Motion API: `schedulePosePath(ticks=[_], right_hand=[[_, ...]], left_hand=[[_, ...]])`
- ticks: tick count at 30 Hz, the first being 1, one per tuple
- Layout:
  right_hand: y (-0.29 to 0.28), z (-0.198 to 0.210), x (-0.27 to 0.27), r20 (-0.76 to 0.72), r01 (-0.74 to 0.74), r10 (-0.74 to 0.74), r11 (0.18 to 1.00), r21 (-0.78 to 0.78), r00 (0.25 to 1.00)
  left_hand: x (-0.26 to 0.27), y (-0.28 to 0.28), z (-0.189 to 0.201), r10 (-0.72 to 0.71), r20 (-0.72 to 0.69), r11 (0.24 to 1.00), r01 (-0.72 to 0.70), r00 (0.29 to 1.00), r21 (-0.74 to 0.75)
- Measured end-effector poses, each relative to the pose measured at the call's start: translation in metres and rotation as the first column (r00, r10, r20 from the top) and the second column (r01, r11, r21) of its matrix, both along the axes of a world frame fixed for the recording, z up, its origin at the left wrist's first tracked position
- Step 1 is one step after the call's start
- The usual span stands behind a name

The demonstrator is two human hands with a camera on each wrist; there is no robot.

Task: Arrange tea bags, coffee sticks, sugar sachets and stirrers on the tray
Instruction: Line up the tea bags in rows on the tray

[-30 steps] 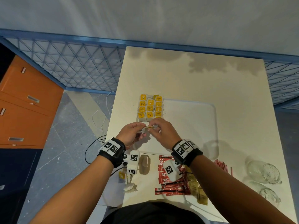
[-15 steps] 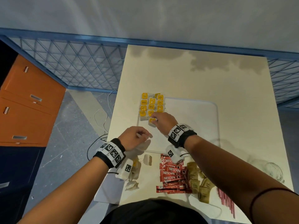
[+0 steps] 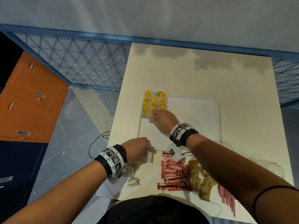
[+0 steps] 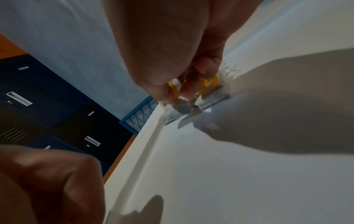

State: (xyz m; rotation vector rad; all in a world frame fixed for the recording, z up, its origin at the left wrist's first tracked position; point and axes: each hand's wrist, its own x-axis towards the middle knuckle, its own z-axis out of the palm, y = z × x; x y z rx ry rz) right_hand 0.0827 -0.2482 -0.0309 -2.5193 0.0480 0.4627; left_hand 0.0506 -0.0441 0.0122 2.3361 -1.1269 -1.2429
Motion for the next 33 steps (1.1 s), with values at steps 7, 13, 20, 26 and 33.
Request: schedulePosePath(ticks=[7, 13, 20, 26, 33], right_hand=[[0.001, -0.005, 0.002, -0.045, -0.052, 0.05, 0.998, -0.044, 0.998], [0.0, -0.011, 0.012, -0.025, 0.044, -0.047, 0.991, -0.123, 0.999], [0.005, 0.005, -0.002, 0.035, 0.056, -0.054, 0.997, -0.05, 0.998], [0.03, 0.026, -0.052, 0.078, -0.174, 0.168, 0.982, 0.078, 0.983], [0.061, 0.014, -0.11, -0.034, -0.427, 0.432, 0.899, 0.098, 0.901]], left_hand=[[-0.011, -0.003, -0.008, 0.042, 0.016, 0.998, -0.042, 0.999, -0.044], [-0.008, 0.014, -0.015, 0.257, -0.082, 0.959, -0.264, 0.963, -0.102], [-0.002, 0.032, -0.009, 0.493, -0.188, 0.838, -0.521, 0.85, -0.16], [-0.011, 0.06, -0.012, 0.605, -0.15, 0.771, -0.623, 0.782, -0.134], [-0.041, 0.081, -0.023, 0.67, -0.172, 0.724, -0.687, 0.722, -0.064]])
